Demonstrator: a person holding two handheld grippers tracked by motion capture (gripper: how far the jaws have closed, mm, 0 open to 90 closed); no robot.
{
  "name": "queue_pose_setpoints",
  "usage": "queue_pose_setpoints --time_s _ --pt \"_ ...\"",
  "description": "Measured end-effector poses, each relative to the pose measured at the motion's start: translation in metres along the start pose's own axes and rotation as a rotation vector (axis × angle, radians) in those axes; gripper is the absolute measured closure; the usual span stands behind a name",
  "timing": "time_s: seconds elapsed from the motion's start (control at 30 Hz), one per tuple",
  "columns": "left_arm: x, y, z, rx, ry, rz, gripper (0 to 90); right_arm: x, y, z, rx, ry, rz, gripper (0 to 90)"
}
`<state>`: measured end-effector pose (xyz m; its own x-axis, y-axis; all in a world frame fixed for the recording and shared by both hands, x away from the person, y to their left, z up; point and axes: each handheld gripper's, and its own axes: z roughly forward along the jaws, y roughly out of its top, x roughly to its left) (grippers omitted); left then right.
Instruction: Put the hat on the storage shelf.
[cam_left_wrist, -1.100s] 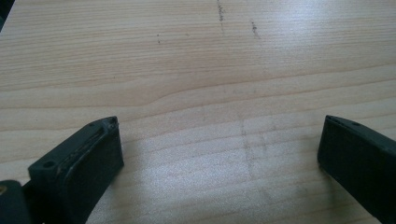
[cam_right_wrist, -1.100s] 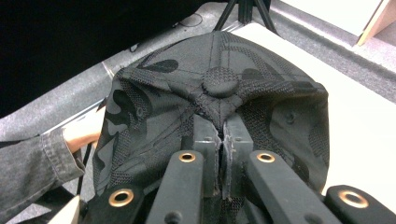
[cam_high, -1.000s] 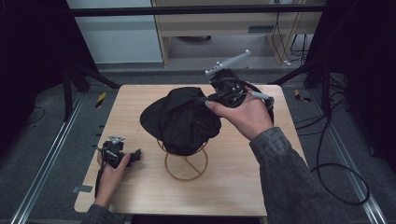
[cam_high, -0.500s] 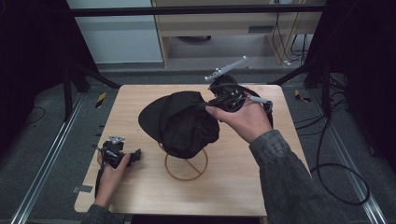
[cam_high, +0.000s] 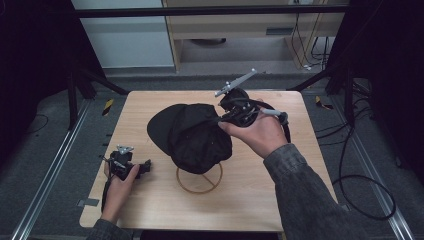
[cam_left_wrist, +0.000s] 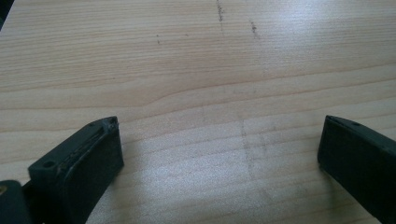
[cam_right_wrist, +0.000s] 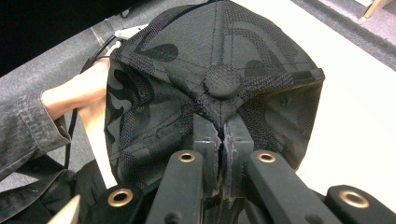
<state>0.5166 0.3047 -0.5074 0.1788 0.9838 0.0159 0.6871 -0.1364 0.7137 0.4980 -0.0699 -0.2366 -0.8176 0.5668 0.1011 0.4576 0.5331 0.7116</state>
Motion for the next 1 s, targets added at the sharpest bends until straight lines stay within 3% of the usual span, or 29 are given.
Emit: queue_pose_setpoints --time_s 0.37,1.0 --pt "0.0 0.0 0.0 0.002 -0.001 0.004 0.0 0.001 0.005 0.012 0.015 0.0 -0.004 85.3" --pt "0.0 0.0 0.0 0.003 -0.002 0.005 0.0 -0.003 0.008 0.012 0.019 0.0 0.008 78.1"
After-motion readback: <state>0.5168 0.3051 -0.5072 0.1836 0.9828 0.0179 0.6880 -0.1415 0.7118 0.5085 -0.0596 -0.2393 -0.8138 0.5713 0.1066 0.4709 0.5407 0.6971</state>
